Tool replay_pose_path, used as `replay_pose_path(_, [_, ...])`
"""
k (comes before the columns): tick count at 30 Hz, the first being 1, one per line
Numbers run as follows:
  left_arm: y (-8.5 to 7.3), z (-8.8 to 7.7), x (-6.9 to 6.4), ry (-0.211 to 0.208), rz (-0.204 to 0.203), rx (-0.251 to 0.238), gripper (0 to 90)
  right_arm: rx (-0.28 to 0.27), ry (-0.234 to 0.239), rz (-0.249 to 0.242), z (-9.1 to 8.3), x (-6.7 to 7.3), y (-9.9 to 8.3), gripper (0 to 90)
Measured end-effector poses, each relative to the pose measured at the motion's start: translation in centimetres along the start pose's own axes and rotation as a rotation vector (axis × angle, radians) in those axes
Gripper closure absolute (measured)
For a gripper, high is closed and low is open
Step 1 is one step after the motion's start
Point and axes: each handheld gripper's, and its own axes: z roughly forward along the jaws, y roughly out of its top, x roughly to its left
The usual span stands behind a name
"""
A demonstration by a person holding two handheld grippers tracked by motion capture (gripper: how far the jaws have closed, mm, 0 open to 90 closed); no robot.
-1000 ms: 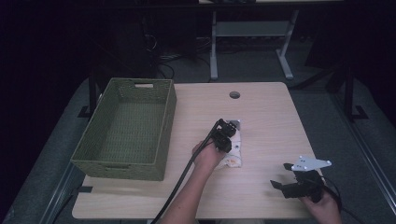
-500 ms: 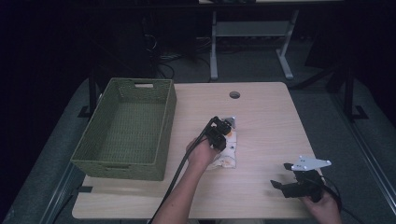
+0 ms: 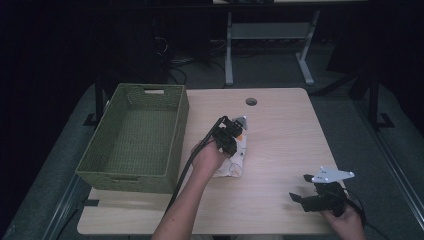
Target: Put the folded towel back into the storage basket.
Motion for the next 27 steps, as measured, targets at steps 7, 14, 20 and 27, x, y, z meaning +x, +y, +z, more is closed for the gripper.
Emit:
replay_pose_path(7, [-0.2, -2.2, 0.4, 0.012, -0.006, -0.013, 79.6, -0.001, -0.003, 0.005, -0.1, 0.0, 0.0, 15.7])
replay_pose_path(14, [-0.2, -4.5, 0.7, 0.031, -0.002, -0.013, 79.5, -0.004, -0.004, 0.009, 0.0, 0.0, 0.0, 15.7])
replay_pose_path(20, [-0.3, -6.2, 1.2, 0.049, -0.006, -0.012, 79.6, -0.004, -0.004, 0.008, 0.0, -0.1, 0.0, 15.7])
replay_pose_path(27, [-0.7, -8.0, 1.9, 0.044, -0.015, -0.017, 79.5, 0.002, -0.003, 0.007, 0.1, 0.0, 0.0, 15.7])
